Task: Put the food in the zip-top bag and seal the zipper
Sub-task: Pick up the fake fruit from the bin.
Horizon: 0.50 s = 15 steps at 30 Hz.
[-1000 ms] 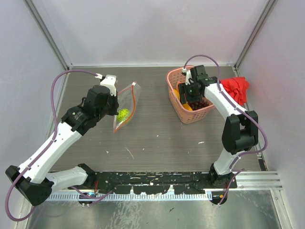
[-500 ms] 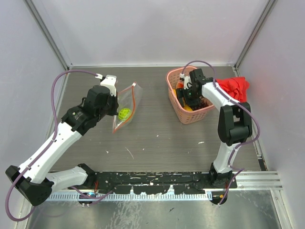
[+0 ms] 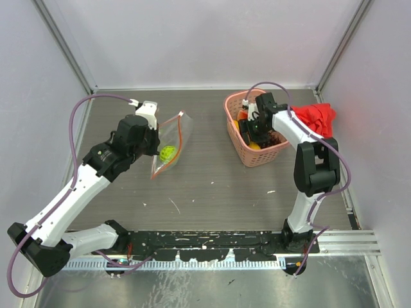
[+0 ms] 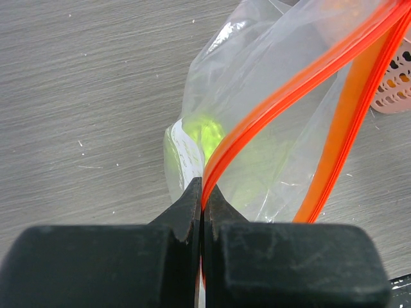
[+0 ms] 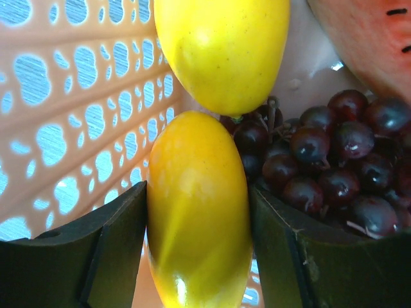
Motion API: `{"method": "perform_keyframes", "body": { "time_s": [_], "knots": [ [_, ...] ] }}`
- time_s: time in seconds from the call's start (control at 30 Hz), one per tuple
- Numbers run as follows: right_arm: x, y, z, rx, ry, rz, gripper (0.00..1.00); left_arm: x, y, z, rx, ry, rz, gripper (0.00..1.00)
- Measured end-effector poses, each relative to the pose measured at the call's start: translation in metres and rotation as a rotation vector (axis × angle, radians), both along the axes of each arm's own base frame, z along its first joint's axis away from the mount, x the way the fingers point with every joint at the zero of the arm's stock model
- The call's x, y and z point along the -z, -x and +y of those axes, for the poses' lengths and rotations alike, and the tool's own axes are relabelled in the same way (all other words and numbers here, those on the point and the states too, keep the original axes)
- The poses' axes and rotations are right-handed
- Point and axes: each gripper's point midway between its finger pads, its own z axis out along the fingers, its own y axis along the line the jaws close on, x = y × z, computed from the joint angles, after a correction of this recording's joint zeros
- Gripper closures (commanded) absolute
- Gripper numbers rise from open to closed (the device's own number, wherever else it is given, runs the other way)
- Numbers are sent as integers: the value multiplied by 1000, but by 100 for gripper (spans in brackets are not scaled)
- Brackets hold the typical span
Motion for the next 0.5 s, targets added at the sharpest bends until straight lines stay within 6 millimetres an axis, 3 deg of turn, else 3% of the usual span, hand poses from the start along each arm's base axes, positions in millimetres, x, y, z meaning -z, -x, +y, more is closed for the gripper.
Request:
{"method": "perform_keyframes", "body": {
  "time_s": [0.13,0.27,0.5],
  "knots": [
    [-15,3,-4,19,13,-22,72,0,0,0,3,2,2,100],
    [-43,1,-9,56,21,-98,78,0,0,-1,6,4,4,100],
    [-84,-9,-25,151,60,-266,79,2,1,-4,20,10,13,100]
  ]
}}
